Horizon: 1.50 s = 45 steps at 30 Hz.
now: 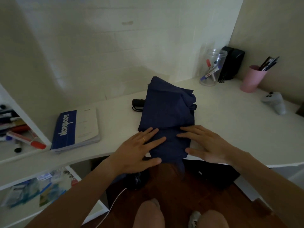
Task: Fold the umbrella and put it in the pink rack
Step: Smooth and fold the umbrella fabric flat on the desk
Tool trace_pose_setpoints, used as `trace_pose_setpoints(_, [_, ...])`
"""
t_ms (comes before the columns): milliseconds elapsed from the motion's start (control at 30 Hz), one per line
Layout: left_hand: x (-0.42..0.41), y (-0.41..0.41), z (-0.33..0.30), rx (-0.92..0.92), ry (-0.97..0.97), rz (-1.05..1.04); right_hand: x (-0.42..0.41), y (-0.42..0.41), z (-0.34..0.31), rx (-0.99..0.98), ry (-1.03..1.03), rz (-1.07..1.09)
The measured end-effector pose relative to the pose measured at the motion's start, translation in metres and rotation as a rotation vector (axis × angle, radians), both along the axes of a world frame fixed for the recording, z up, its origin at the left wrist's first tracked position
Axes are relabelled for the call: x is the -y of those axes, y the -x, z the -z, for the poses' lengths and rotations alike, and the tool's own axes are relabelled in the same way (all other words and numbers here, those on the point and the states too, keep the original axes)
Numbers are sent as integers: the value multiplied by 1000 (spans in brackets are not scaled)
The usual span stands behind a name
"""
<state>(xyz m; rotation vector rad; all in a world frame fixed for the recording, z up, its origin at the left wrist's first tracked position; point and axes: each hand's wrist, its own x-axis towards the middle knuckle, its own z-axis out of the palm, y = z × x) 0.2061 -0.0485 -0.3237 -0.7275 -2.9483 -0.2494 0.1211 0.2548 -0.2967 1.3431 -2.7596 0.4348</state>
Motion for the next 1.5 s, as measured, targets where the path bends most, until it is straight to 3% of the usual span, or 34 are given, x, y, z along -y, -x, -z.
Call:
trace_pose_setpoints(100, [-4,-1,-11,131,-120,-60,5,2,-10,94,111,84])
trace_pose_setpoints(200, [-10,0,-17,122,-170,-100,28,15,-32,-71,528,268])
trace_pose_setpoints(267, [-11,0,-17,57,-139,-94,44,29,-52,-69,713,439])
trace_pose_setpoints(467, [-17,1,-21,-208,-16,-29,72,63,-77,284,725,484])
trace_pose_setpoints(633, [-18,-3,-13,-181,-78,-34,64,50,-93,441,928,359])
trace_pose_setpoints(767, [-14,-4,-1,-121,-112,-58,44,16,-91,393,848,254])
trace_pose_setpoints(967, [-13,-9,1,-59,-264,-90,17,-20,-34,29,605,143])
trace_pose_setpoints(1133, [-15,-15,-5,102,-673,-168,13,-30,5,-224,468,55])
trace_pose_setpoints(1200, [-17,-15,-10,5,-895,-309,13,-34,9,-263,404,11])
trace_pose_setpoints(1267, [-21,-17,-18,-284,-971,-471,14,-36,10,-285,363,-25])
trace_pose_setpoints(1333, [-27,-17,-30,-587,-808,-482,14,-37,10,-288,349,-38])
trace_pose_setpoints(1367, [-30,-15,-35,-643,-685,-403,15,-36,10,-286,344,-42])
trace_pose_setpoints(1500, [-33,5,-22,-334,-172,-116,14,-34,10,-281,297,-66])
